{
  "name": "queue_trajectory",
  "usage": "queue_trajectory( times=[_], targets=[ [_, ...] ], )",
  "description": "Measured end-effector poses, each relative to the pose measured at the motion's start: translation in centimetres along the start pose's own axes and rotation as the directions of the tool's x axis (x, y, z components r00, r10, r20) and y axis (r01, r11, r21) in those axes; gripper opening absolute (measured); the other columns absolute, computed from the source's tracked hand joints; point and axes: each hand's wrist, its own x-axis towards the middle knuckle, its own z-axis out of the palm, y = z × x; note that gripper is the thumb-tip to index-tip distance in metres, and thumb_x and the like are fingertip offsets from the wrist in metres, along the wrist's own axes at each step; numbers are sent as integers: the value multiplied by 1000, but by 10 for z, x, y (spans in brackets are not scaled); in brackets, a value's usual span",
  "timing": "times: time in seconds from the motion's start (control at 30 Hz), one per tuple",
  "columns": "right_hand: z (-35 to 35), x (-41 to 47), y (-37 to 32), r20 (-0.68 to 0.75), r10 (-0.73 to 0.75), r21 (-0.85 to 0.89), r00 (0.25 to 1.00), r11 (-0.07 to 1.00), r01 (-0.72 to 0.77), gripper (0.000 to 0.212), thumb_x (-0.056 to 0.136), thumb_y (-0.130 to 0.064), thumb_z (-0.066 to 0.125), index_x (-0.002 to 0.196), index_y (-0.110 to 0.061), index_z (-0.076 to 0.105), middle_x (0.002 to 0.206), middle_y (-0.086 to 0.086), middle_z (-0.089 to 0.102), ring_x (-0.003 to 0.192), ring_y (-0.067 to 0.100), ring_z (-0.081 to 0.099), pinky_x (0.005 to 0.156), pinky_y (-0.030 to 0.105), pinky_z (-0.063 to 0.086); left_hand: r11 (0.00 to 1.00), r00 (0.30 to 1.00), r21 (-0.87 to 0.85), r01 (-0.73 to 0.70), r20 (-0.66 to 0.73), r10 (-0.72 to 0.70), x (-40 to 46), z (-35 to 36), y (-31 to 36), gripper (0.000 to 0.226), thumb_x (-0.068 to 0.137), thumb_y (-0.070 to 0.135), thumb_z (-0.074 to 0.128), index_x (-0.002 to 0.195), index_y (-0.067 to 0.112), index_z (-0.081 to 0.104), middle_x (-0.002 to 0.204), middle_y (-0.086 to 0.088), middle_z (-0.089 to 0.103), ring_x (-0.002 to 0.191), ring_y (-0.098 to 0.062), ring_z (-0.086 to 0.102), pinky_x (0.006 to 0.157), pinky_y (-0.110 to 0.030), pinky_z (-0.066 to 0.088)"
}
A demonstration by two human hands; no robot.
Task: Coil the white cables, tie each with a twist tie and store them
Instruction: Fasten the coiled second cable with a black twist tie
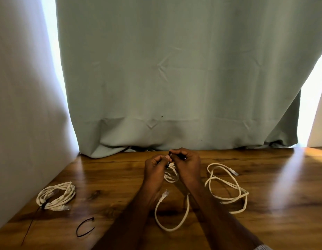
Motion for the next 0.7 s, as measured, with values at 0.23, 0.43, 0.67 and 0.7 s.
queue_trajectory(
  times=[0.23,0.43,0.67,0.7],
  targets=[
    [-1,-4,1,62,-38,-32,997,999,40,22,88,0,71,100,-17,78,92,-6,77,88,5,72,79,21,58,1000,1000,24,17,-11,-17,4,-4,-4,16,93,12,64,85,7,77,84,-18,74,77,-31,71,69,-38,57],
    [-4,1,7,22,-79,-43,997,996,80,9,92,-12,72,92,-16,79,82,-4,76,79,14,73,75,45,61,987,998,155,-54,-7,56,6,-4,-8,18,90,12,66,75,14,76,80,-12,74,82,-34,71,79,-51,57],
    [-10,6,7,-12,-60,-5,998,998,60,8,94,-16,70,90,-16,76,83,-4,72,83,19,70,73,54,60,939,977,272,-212,92,194,1,-2,-10,17,92,16,65,99,30,68,93,-2,67,91,-22,67,79,-44,59],
    [-10,6,7,-2,-66,-12,998,998,66,7,94,-16,70,91,-16,77,85,-5,72,85,18,70,75,54,60,940,974,265,-216,125,188,0,-3,-9,26,93,15,64,109,35,66,97,-2,65,95,-22,66,78,-39,59]
  ],
)
